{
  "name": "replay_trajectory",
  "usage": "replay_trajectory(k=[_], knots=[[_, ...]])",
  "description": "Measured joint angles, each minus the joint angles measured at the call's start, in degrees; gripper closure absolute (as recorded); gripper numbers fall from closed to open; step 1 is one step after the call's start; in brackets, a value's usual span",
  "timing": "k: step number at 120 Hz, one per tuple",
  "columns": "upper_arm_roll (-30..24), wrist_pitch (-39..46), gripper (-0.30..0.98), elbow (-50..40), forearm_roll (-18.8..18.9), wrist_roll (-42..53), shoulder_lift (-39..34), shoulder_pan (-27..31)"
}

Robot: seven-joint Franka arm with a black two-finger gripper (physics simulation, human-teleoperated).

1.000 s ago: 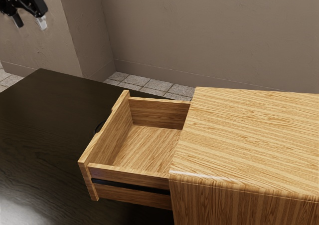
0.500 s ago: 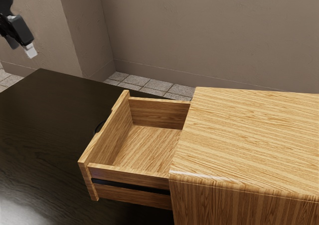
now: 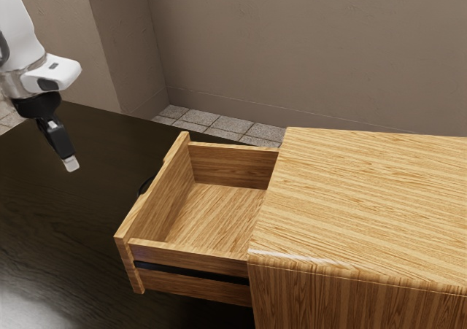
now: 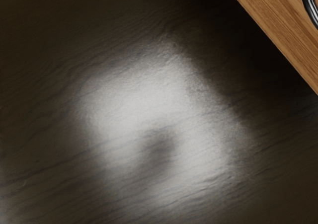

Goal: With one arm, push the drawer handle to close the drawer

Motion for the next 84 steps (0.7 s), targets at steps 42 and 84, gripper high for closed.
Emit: replay_trajectory(k=[42,84], knots=[[-0.1,7.0,0.03,-0.5,0.3,9.5,6.1,-0.7],[-4.3,12.5,0.61,2.1,0.1,17.5,16.6,-2.6]])
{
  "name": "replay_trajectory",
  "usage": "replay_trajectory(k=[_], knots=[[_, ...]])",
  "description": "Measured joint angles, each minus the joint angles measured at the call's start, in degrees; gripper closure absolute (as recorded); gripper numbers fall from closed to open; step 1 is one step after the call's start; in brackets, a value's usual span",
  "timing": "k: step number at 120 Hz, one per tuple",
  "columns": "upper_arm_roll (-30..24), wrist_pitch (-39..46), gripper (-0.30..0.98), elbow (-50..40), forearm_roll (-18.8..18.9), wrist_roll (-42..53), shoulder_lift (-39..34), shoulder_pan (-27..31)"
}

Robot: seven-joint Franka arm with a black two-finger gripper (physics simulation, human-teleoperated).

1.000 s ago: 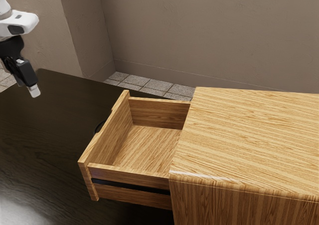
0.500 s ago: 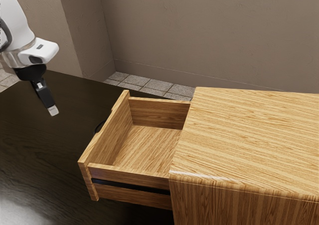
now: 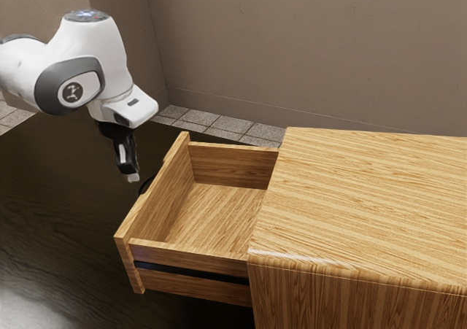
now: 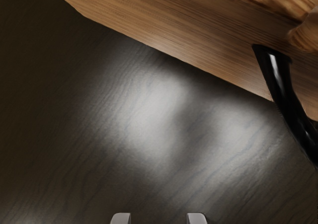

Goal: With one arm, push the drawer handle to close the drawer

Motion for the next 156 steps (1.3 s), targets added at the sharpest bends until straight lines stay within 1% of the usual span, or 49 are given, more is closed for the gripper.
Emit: replay_trajectory(k=[9,20,36,50,71,117,156], knots=[[-1.2,0.7,0.67,0.0,-0.1,1.6,0.5,-0.6],[-1.6,1.2,0.72,-0.2,-0.2,3.2,0.8,-0.6],[-1.7,2.1,0.75,-0.3,-0.4,5.6,1.7,-1.4],[-2.0,3.5,0.77,-0.1,-1.3,7.6,3.1,-1.9],[-3.2,5.0,0.78,0.3,-2.7,9.9,4.1,-2.0],[-7.3,5.5,0.79,1.0,-7.5,13.0,4.8,-2.1],[-8.1,5.2,0.79,3.2,-9.3,13.5,6.2,-5.9]])
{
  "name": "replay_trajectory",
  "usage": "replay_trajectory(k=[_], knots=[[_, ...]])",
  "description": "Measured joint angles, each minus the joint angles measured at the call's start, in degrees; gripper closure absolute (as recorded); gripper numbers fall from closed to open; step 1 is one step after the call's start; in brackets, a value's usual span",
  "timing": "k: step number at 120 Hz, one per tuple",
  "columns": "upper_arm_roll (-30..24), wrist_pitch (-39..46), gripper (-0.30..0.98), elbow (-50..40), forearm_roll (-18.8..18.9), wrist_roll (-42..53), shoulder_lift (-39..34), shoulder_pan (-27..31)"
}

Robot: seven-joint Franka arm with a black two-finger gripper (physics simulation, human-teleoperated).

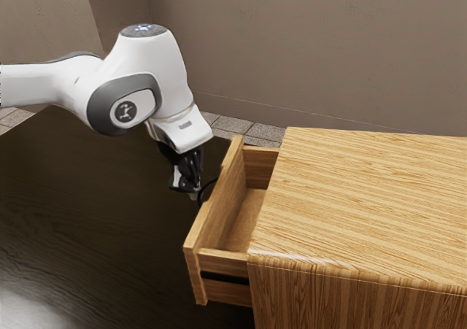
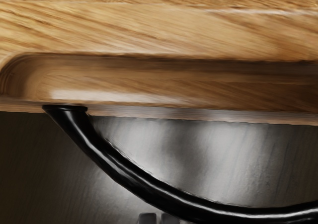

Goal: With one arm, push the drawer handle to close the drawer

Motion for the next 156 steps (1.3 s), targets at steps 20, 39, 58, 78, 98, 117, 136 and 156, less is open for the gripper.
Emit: replay_trajectory(k=[20,39,58,78,98,117,136,156], knots=[[0.0,-0.1,0.79,1.3,-0.6,-0.6,0.4,-2.7],[0.0,-0.1,0.79,2.6,-1.8,-1.2,1.4,-4.2],[0.1,-0.7,0.79,5.2,-2.5,-1.9,3.4,-6.2],[0.1,-1.2,0.79,6.7,-2.7,-2.8,4.5,-7.8],[0.1,-1.3,0.79,7.6,-3.0,-3.7,5.4,-8.7],[0.1,-1.4,0.79,8.4,-3.6,-4.4,6.0,-9.4],[0.0,-1.3,0.79,9.2,-3.8,-5.1,6.7,-9.7],[0.1,-1.4,0.79,8.6,-3.8,-5.8,6.1,-9.9]])
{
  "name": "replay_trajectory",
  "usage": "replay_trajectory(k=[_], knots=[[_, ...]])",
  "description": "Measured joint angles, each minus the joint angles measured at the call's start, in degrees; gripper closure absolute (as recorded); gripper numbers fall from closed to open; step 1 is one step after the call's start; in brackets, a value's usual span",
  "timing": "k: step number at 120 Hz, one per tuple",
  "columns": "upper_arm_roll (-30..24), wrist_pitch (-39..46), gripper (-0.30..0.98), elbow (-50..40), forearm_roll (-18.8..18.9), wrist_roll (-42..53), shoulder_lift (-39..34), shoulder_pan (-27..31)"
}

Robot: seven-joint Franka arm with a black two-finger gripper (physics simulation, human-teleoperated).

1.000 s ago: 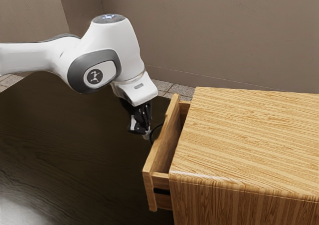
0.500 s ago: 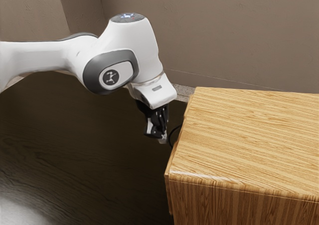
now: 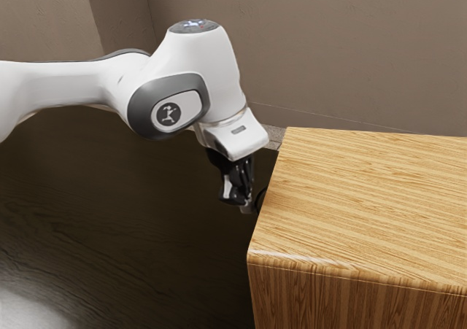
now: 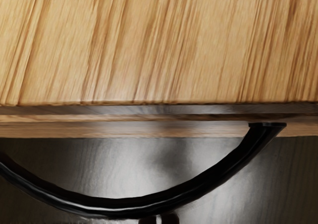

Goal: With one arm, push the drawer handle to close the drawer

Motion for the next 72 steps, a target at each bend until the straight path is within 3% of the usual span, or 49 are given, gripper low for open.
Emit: replay_trajectory(k=[45,72], knots=[[0.2,-1.5,0.78,-3.4,0.2,-1.7,-4.8,1.0],[1.2,-3.1,0.35,-4.4,0.2,-3.6,-5.3,1.5]])
